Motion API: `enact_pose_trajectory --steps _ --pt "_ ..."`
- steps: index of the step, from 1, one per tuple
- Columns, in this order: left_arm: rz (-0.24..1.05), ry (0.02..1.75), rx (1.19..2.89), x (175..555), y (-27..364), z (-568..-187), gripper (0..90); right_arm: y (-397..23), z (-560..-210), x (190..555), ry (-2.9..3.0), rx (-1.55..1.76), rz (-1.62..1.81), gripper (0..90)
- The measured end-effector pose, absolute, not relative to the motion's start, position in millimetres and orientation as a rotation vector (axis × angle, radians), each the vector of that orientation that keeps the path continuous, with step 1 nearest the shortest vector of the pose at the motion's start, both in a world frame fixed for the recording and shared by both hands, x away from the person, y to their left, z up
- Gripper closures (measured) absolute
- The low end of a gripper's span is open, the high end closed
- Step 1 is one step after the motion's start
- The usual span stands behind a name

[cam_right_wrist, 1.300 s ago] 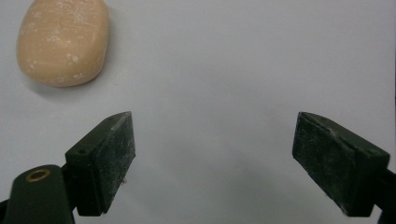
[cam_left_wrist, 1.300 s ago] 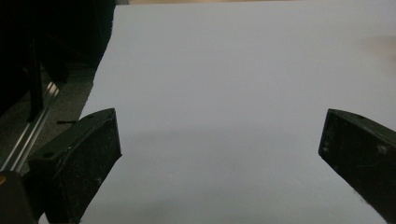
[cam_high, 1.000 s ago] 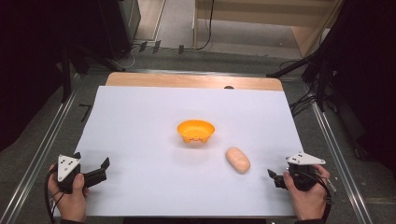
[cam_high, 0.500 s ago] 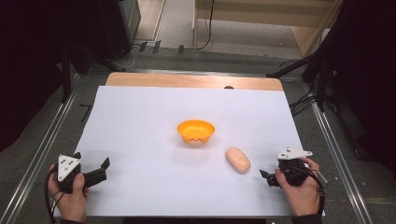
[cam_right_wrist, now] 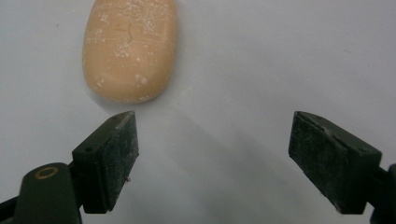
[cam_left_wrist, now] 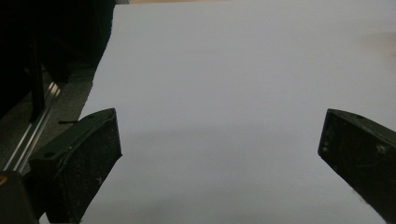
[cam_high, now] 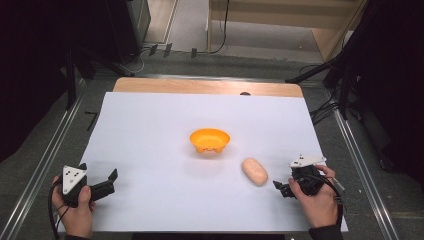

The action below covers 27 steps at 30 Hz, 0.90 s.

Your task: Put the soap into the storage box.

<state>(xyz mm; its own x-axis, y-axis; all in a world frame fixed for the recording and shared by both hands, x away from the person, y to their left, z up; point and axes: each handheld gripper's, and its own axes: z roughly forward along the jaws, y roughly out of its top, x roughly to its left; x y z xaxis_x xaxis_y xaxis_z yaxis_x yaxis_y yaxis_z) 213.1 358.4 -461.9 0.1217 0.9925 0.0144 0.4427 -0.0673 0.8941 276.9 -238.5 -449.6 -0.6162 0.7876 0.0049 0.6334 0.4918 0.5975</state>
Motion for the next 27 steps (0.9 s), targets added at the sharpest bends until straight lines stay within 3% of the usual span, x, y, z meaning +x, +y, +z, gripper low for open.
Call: enact_pose_trajectory --steps 27 --pt "0.901 1.408 1.653 213 356 -462 0.0 -204 -442 292 2.555 1.121 0.810 16.4"
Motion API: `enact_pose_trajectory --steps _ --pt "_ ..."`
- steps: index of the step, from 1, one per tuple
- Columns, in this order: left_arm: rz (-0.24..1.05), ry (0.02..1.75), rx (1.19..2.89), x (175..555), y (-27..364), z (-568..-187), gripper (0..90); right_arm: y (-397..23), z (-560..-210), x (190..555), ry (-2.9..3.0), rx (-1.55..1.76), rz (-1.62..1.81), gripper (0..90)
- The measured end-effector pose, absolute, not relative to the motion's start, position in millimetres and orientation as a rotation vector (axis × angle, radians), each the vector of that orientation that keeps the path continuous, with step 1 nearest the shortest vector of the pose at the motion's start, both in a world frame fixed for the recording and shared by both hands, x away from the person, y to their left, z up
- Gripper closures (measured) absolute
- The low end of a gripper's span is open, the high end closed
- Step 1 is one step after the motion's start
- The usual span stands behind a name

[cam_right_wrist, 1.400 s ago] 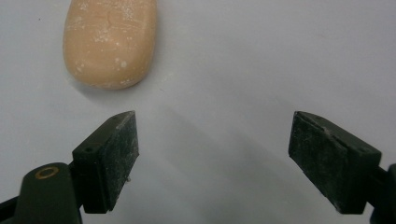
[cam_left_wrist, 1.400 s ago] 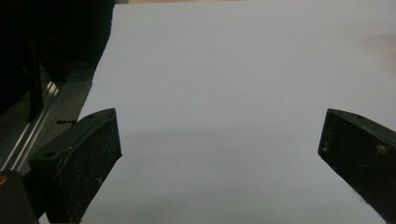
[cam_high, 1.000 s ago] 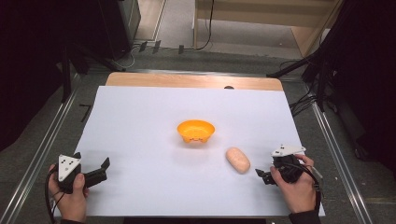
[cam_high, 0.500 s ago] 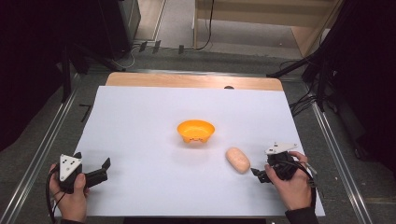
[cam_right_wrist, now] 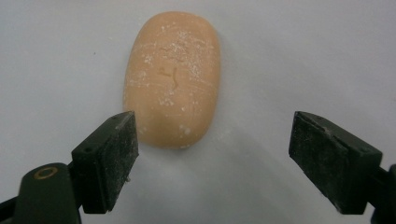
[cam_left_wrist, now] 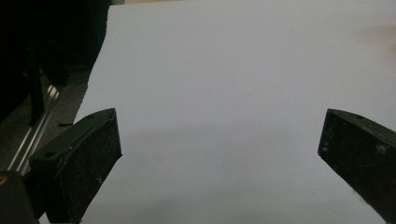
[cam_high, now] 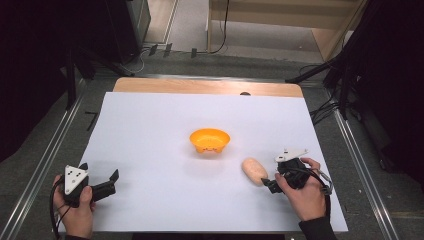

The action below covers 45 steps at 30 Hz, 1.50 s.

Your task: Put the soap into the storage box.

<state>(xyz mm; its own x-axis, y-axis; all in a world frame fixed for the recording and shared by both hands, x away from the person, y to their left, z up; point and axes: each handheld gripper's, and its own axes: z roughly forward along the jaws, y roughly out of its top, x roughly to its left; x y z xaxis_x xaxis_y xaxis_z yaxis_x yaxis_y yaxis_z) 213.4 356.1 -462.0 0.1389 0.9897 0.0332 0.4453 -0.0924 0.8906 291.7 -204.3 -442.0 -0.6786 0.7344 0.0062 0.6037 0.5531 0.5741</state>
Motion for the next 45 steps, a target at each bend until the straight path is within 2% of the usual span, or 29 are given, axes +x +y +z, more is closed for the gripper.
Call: enact_pose_trajectory --steps 26,35,45 --pt "0.899 1.400 1.662 213 356 -462 0.0 -172 -447 306 2.596 1.152 0.816 14.4" --pt "0.898 1.400 1.663 213 356 -462 0.0 -164 -450 310 2.570 1.264 0.840 28.8" --pt "0.897 1.400 1.662 213 356 -462 0.0 -158 -453 311 2.566 1.292 0.805 30.5"
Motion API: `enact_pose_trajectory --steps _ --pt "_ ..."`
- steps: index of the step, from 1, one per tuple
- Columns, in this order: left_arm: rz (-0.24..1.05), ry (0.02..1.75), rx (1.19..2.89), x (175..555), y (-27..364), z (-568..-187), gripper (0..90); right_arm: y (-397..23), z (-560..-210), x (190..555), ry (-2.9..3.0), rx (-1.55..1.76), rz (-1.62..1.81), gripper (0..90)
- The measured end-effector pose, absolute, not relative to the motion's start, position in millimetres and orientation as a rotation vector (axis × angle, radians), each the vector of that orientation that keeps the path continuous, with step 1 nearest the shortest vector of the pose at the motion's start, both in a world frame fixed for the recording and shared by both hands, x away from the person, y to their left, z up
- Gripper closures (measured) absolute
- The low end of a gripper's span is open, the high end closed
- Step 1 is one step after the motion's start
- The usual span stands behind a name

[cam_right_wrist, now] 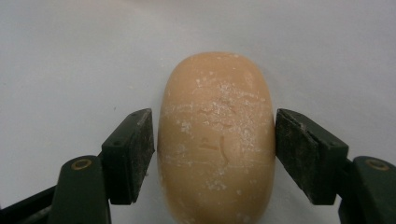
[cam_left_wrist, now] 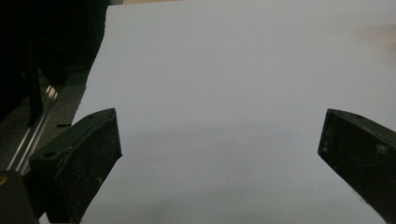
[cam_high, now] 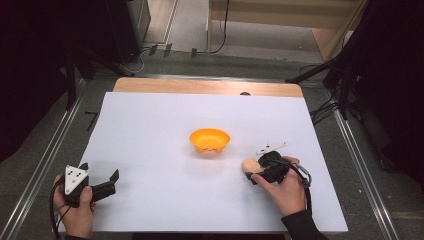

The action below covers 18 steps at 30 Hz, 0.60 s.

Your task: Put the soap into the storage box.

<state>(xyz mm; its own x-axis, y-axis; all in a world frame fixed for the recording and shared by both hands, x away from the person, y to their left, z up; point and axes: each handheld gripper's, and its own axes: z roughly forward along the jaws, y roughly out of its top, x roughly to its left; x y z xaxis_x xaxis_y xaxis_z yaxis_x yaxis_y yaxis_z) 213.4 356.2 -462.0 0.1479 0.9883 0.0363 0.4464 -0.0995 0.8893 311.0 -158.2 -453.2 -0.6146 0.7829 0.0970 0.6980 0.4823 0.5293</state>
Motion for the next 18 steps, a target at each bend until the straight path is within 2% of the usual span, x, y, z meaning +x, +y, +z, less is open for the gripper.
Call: enact_pose_trajectory --steps 18 --pt "0.898 1.398 1.664 213.3 355.9 -462.1 0.0 -155.0 -459.8 313.1 2.563 1.323 0.777 32.9"
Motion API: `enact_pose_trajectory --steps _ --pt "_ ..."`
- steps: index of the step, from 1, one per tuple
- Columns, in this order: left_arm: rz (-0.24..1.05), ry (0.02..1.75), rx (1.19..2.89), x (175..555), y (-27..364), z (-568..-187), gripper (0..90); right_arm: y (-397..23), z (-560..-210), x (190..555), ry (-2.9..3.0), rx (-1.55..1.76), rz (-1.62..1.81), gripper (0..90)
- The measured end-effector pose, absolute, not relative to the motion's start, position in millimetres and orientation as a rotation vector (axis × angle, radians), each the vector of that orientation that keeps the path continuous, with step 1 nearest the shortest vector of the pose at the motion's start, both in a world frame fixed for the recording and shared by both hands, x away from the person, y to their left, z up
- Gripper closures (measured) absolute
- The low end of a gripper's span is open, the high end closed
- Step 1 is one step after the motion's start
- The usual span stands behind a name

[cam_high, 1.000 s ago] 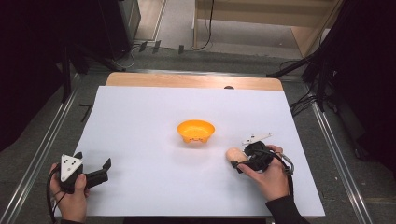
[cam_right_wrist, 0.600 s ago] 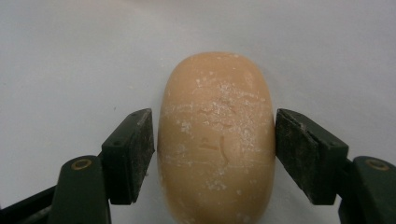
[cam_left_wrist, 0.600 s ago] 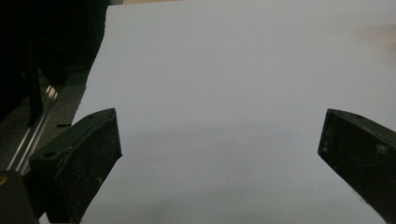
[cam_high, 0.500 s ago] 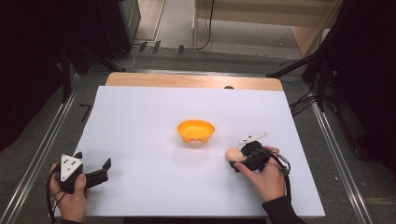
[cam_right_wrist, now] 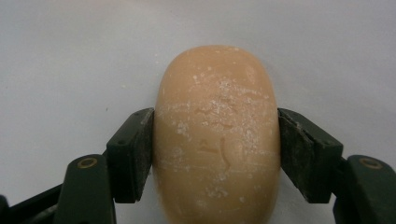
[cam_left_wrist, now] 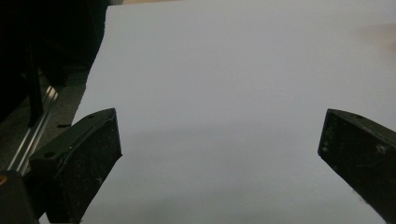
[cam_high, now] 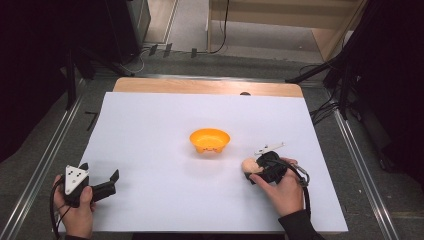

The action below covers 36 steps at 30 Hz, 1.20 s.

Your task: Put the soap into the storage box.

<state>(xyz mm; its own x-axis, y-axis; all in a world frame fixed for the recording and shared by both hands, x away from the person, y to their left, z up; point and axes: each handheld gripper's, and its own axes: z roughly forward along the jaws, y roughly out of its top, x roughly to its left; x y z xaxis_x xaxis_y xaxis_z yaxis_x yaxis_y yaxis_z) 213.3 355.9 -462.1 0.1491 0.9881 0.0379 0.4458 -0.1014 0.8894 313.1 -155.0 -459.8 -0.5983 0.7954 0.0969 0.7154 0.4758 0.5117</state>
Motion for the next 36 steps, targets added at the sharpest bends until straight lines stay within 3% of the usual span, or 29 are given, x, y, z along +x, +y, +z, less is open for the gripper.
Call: enact_pose_trajectory --steps 36 --pt "0.898 1.396 1.667 213.4 355.6 -462.1 0.0 -152.3 -462.2 312.0 2.580 1.260 0.738 33.0"
